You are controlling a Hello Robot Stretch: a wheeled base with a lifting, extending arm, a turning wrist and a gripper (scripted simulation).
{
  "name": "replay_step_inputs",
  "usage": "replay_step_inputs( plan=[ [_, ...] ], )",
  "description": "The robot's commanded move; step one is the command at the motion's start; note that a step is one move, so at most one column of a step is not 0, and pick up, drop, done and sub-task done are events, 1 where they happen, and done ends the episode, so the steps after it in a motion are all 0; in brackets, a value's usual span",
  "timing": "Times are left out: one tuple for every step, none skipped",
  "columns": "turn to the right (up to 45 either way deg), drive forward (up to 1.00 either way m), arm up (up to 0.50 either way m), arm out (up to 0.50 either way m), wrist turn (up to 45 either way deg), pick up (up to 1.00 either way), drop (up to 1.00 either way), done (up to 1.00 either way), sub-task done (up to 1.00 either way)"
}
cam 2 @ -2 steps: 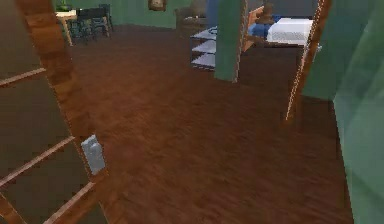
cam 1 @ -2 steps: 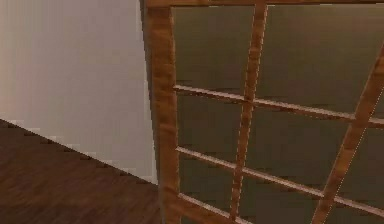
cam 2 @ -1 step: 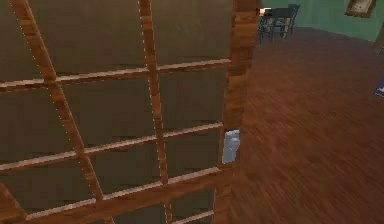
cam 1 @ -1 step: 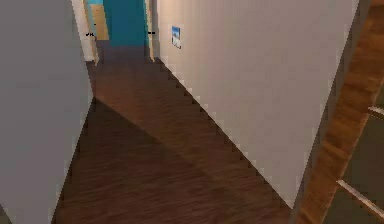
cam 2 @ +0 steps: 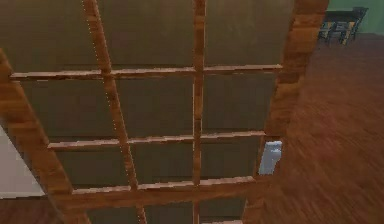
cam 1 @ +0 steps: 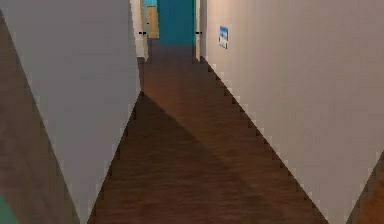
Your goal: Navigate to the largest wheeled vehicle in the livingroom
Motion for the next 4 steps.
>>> replay_step_inputs(
  plan=[
    [0.0,0.60,0.00,0.00,0.0,0.00,0.00,0.00,0.00],
    [-6.0,0.00,0.00,0.00,0.0,0.00,0.00,0.00,0.00],
    [0.0,1.00,0.00,0.00,0.0,0.00,0.00,0.00,0.00],
    [0.0,1.00,0.00,0.00,0.0,0.00,0.00,0.00,0.00]
  ],
)
